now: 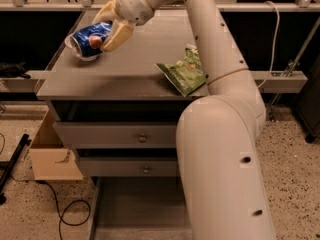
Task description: Pick pepsi can from bottom drawer and place on counter
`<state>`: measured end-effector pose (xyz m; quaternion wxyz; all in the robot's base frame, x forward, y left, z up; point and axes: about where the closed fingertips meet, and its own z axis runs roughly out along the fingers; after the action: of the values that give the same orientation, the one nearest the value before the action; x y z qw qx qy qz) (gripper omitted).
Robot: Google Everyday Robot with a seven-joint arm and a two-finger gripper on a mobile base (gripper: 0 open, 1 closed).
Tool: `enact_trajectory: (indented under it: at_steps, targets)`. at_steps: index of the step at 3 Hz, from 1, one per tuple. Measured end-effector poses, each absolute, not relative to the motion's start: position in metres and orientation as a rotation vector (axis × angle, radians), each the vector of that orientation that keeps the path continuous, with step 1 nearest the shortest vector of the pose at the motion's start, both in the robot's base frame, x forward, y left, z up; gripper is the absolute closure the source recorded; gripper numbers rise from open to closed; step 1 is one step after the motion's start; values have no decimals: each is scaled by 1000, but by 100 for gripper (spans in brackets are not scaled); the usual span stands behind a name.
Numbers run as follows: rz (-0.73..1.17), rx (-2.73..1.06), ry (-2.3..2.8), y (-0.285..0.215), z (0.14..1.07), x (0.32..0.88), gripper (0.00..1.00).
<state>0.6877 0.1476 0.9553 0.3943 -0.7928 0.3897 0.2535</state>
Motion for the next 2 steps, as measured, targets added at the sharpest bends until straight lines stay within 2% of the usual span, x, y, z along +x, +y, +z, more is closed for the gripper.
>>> enact_trajectory:
  at_steps: [2]
  targets:
    - [649,-2068,1058,173,934,697,100]
